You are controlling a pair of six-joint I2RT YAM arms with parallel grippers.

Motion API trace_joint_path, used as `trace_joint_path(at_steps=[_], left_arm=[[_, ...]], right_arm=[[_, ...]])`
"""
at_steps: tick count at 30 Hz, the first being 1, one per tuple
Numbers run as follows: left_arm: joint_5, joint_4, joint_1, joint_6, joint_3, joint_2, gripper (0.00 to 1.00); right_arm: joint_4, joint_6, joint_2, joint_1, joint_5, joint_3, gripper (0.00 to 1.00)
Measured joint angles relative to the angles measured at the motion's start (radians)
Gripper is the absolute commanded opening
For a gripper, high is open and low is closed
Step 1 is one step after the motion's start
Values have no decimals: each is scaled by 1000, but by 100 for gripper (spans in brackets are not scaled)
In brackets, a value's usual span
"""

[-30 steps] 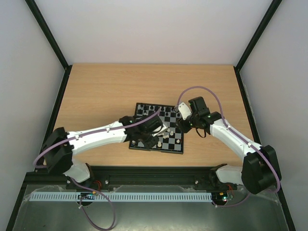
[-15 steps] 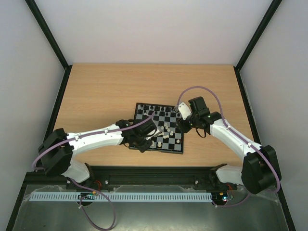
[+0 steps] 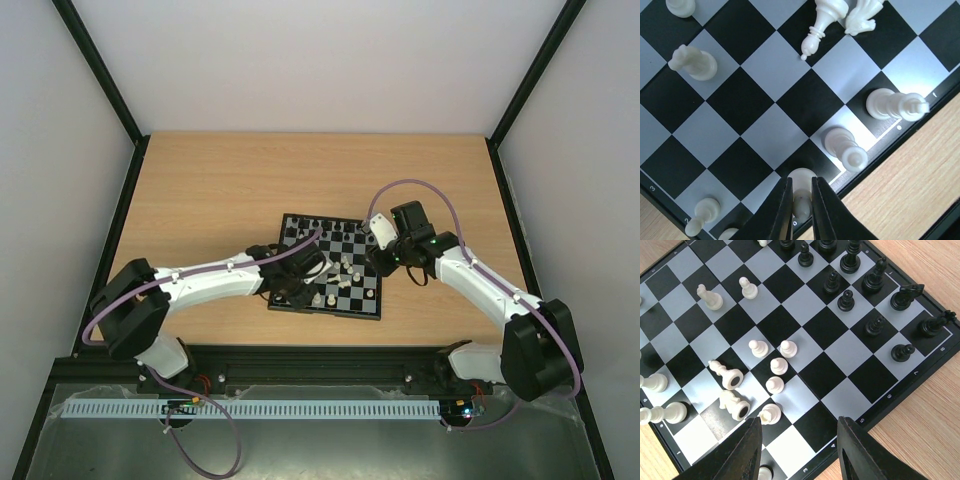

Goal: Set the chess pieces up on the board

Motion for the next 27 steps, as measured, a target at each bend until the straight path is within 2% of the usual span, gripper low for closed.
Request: trace_joint_path(at_steps=[14,27], left_arm=[[11,18,5,11,0,40,17],[2,-13,14,9,10,20,43]], right_arm=[[0,-1,3,0,0,0,42],[0,-1,10,0,0,0,42]])
